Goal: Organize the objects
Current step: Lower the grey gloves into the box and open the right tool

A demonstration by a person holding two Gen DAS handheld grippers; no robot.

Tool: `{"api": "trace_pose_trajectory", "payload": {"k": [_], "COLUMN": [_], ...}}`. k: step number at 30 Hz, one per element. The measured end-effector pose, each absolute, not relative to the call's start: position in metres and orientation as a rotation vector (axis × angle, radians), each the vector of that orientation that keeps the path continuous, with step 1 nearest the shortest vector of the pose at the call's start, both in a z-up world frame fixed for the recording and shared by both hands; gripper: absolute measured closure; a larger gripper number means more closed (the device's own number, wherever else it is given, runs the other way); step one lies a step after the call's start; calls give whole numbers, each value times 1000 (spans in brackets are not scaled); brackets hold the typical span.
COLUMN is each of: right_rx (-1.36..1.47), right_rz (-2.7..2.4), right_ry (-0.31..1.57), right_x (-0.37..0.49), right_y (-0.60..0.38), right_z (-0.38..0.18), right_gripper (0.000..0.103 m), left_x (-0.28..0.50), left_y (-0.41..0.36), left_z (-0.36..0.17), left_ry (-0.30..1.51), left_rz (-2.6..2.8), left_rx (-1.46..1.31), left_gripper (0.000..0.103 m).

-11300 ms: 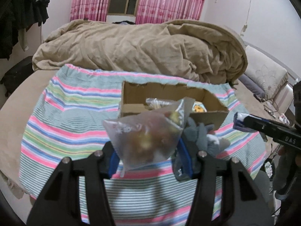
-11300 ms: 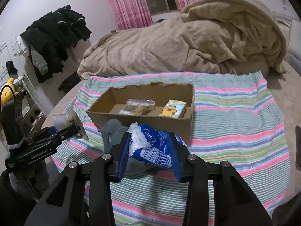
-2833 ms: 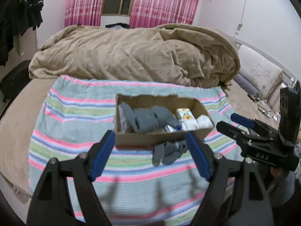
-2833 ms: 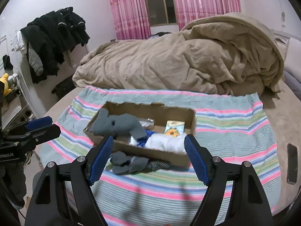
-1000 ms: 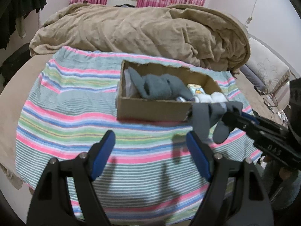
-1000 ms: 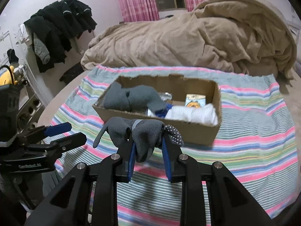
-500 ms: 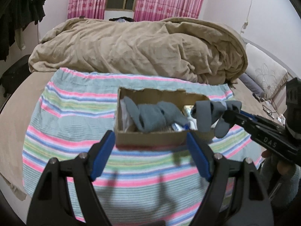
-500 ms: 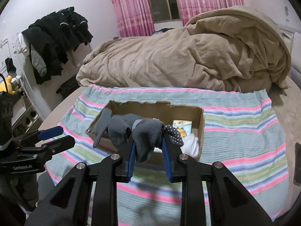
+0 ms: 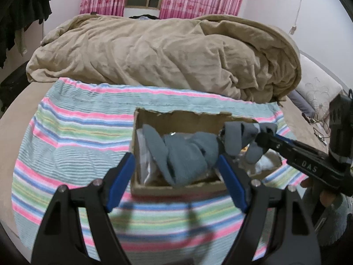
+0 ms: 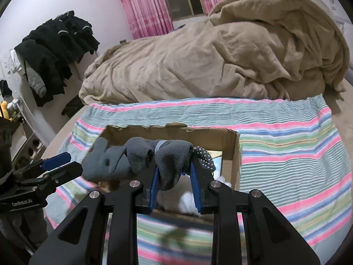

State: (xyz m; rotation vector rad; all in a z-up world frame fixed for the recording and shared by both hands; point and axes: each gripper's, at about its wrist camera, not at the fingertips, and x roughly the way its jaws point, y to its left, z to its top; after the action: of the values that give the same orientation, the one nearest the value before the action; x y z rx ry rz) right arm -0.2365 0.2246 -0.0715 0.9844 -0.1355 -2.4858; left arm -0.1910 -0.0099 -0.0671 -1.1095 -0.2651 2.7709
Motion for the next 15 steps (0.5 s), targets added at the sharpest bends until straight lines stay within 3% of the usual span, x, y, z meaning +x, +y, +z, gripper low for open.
{"api": "trace_pose_trajectory", "payload": {"k": [15], "right_rx": [1085], "right_rz": [-2527], "right_ry": [-44], "right_x": [-275], "right_y": [210], "right_z": [-106], "right_gripper": [70], "left_x": [-213], "left_y": [-3], "left_z": [-93], "left_ry": [-221], "left_rz": [2745], "left_rx": [-1179], "left_gripper": [24]}}
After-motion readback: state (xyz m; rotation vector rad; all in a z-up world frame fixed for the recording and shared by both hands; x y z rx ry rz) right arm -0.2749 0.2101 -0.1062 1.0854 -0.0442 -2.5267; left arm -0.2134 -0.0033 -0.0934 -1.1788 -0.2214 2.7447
